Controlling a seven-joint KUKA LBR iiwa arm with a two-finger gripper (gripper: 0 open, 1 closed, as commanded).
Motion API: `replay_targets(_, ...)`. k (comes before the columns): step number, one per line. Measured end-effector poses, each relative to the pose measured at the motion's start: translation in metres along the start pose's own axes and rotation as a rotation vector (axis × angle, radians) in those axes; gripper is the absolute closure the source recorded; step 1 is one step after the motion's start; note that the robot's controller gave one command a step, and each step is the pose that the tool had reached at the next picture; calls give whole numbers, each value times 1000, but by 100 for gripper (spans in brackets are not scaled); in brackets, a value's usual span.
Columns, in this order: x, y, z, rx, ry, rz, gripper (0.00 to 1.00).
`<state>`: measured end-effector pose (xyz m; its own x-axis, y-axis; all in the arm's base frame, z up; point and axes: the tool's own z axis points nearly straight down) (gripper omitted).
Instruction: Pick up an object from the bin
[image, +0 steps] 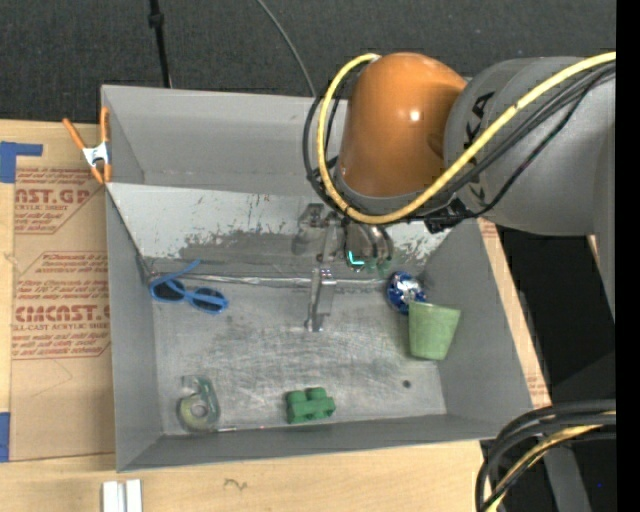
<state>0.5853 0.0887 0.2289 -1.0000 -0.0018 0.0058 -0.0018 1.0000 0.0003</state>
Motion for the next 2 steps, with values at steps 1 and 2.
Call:
replay_targets(1,28,3,70,1,1,-95,0)
replay_targets(2,105,40,129,-1,1,-87,0)
